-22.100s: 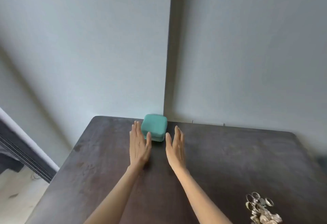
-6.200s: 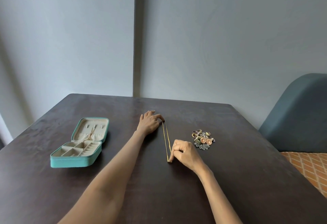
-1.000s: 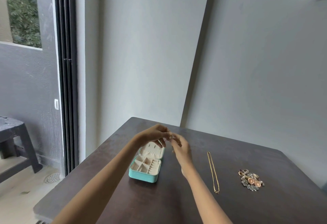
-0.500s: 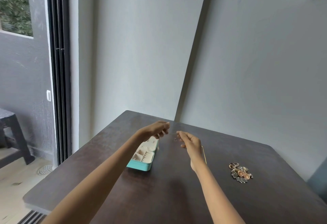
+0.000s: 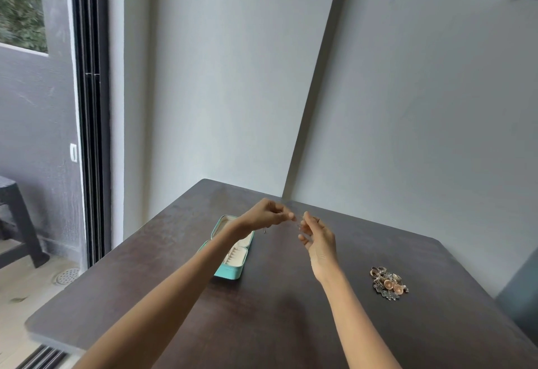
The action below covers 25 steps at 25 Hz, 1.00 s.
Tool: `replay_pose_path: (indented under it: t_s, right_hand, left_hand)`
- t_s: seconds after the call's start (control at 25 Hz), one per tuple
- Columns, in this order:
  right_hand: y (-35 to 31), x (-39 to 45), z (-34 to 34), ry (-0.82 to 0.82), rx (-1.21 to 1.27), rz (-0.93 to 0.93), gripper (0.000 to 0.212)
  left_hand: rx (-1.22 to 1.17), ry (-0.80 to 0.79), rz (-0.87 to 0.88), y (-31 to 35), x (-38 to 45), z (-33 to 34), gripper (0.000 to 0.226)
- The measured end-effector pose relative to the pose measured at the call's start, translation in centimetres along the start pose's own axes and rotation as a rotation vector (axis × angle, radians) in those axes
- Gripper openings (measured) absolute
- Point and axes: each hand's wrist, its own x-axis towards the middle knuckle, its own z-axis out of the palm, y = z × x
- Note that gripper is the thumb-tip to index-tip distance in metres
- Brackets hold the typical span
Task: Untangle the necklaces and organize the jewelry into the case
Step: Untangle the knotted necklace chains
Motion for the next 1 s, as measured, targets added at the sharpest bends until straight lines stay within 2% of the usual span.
replay_pose_path:
  t_s: [0.24, 0.36, 0.56, 0.64, 0.76, 0.88, 1.0]
  right_hand:
    - [-0.3, -0.2, -0.3, 0.003, 0.365, 0.127, 0.015]
    - [-0.8, -0.2, -0.5, -0.039, 0.416, 0.117, 0.017]
    - [-1.2, 0.1, -0.8, -0.004, 0.413, 0.067, 0.017]
    - [-1.3, 0.0, -0.8, -0.01, 0.388, 0.07, 0.019]
    - [-1.1, -0.3, -0.4, -0.043, 0.204, 0.1, 0.023]
    - [-0.6, -0.4, 0.0, -0.095, -0.006, 0.052, 0.023]
    - [-0.2, -0.4, 0.0, -0.117, -0.073, 0.005, 0.012]
  left_hand:
    - [0.084, -0.069, -0.035, 0.1, -0.3, 0.3, 0.016]
    - [0.113, -0.066, -0.062, -0.2, -0.2, 0.5, 0.015]
    - [0.038, -0.053, -0.2, -0.9, 0.0, 0.8, 0.015]
    - [0.022, -0.007, -0.211, -1.0, 0.1, 1.1, 0.016]
    - [0.001, 0.071, -0.143, -0.5, 0.0, 1.7, 0.019]
    - [-0.03, 0.018, -0.059, 0.2, -0.2, 2.3, 0.026]
    - [-0.046, 0.004, -0.045, 0.0, -0.3, 2.5, 0.024]
